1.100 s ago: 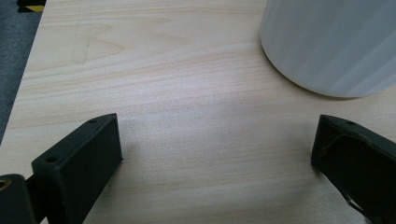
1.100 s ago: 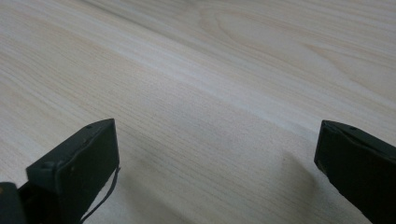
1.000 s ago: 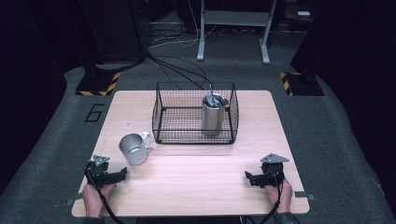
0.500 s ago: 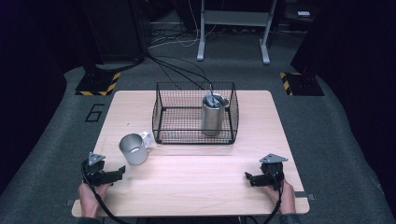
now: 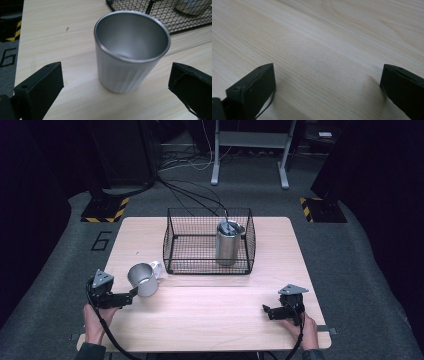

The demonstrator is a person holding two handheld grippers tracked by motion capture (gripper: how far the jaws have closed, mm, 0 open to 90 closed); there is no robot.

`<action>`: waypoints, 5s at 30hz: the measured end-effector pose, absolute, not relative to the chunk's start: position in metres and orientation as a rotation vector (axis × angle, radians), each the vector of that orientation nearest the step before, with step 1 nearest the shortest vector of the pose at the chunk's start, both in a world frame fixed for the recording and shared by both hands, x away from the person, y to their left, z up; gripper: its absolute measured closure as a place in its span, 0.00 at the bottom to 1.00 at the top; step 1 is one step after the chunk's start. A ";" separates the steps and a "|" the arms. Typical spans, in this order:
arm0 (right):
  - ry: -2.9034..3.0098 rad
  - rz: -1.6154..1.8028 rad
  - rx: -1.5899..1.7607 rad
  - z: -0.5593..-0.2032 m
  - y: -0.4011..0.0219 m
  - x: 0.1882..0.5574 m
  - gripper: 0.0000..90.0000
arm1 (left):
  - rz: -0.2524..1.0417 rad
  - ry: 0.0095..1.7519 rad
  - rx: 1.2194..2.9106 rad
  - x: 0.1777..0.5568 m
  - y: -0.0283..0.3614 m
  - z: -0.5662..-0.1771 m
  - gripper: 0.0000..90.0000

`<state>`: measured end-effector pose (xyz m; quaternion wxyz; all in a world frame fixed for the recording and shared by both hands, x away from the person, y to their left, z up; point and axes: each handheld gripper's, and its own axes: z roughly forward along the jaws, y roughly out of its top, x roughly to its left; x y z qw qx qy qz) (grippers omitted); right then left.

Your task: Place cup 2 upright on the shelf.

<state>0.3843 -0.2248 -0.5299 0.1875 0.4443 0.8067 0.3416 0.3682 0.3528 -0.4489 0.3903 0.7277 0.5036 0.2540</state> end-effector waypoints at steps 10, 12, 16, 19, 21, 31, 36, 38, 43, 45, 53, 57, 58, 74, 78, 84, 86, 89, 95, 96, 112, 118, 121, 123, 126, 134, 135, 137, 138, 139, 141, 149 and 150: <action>2.269 0.961 1.250 -0.530 -0.225 0.384 0.00 | 0.618 1.220 1.885 0.393 0.343 -0.442 0.00; 2.269 0.960 1.250 -0.530 -0.225 0.384 0.00 | 0.608 1.206 1.890 0.397 0.342 -0.442 0.00; 2.269 0.960 1.250 -0.530 -0.225 0.384 0.00 | 0.584 1.190 1.901 0.403 0.338 -0.443 0.00; 2.269 0.961 1.250 -0.530 -0.225 0.384 0.00 | 0.570 1.179 1.924 0.408 0.335 -0.446 0.00; 2.269 0.960 1.249 -0.530 -0.225 0.384 0.00 | 0.565 1.178 1.926 0.411 0.334 -0.448 0.00; 2.269 0.961 1.250 -0.530 -0.225 0.384 0.00 | 0.547 1.184 1.927 0.421 0.331 -0.453 0.00; 2.269 0.961 1.249 -0.530 -0.225 0.384 0.00 | 0.541 1.188 1.944 0.423 0.330 -0.456 0.00; 2.269 0.961 1.249 -0.530 -0.225 0.384 0.00 | 0.533 1.187 1.951 0.424 0.329 -0.457 0.02; 2.269 0.961 1.250 -0.530 -0.225 0.384 0.00 | 0.549 1.189 1.941 0.423 0.326 -0.459 0.05; 2.269 0.961 1.249 -0.530 -0.225 0.384 0.00 | 0.553 1.188 1.939 0.423 0.326 -0.460 0.06; 2.269 0.961 1.249 -0.530 -0.225 0.384 0.00 | 0.571 1.182 1.922 0.421 0.326 -0.461 0.06; 2.270 0.961 1.249 -0.530 -0.225 0.384 0.00 | 0.596 1.182 1.930 0.419 0.326 -0.460 0.06; 2.269 0.961 1.250 -0.530 -0.225 0.384 0.00 | 0.597 1.180 1.932 0.419 0.326 -0.460 0.06; 2.269 0.961 1.250 -0.530 -0.225 0.384 0.00 | 0.592 1.157 1.920 0.402 0.326 -0.449 0.06; 2.269 0.961 1.250 -0.530 -0.225 0.384 0.00 | 0.592 1.150 1.921 0.396 0.326 -0.446 0.06; 2.269 0.961 1.250 -0.530 -0.225 0.384 0.00 | 0.591 1.136 1.918 0.389 0.323 -0.440 0.06; 2.269 0.961 1.250 -0.530 -0.225 0.384 0.00 | 0.590 1.131 1.920 0.387 0.321 -0.438 0.06; 2.269 0.961 1.250 -0.530 -0.225 0.384 0.00 | 0.587 1.131 1.914 0.385 0.319 -0.436 0.06; 2.269 0.961 1.249 -0.530 -0.225 0.384 0.00 | 0.591 1.127 1.913 0.381 0.316 -0.434 0.06; 2.270 0.961 1.250 -0.530 -0.225 0.384 0.00 | 0.583 1.125 1.919 0.380 0.315 -0.433 0.06; 2.269 0.961 1.249 -0.530 -0.225 0.384 0.00 | 0.570 1.067 1.939 0.370 0.302 -0.419 0.06; 2.292 0.971 1.216 -0.530 -0.227 0.385 0.00 | 0.565 1.026 1.958 0.368 0.294 -0.409 0.06; 2.302 0.964 1.216 -0.529 -0.227 0.386 0.00 | 0.564 1.006 1.960 0.367 0.290 -0.403 0.06; 2.306 0.969 1.208 -0.530 -0.227 0.386 0.00 | 0.564 0.994 1.964 0.367 0.288 -0.400 0.06; 2.322 0.975 1.195 -0.530 -0.227 0.388 0.00 | 0.562 0.984 1.970 0.367 0.284 -0.396 0.06; 2.316 0.979 1.183 -0.530 -0.227 0.389 0.00 | 0.559 0.943 1.982 0.370 0.273 -0.385 0.06; 2.317 0.979 1.183 -0.530 -0.227 0.389 0.00 | 0.560 0.940 1.981 0.371 0.273 -0.384 0.06; 2.320 0.976 1.183 -0.530 -0.227 0.389 0.00 | 0.559 0.929 1.981 0.372 0.270 -0.380 0.06; 2.316 0.980 1.183 -0.530 -0.227 0.389 0.00 | 0.561 0.929 1.978 0.373 0.269 -0.379 0.06; 2.316 0.979 1.182 -0.530 -0.227 0.389 0.00 | 0.560 0.922 1.987 0.373 0.267 -0.378 0.06; 2.317 0.978 1.182 -0.530 -0.227 0.389 0.00 | 0.563 0.913 1.985 0.375 0.264 -0.375 0.06; 2.316 0.975 1.196 -0.530 -0.226 0.388 0.00 | 0.555 0.881 1.999 0.383 0.255 -0.367 0.06; 2.321 0.971 1.192 -0.530 -0.227 0.388 0.00 | 0.549 0.879 1.999 0.384 0.254 -0.366 0.06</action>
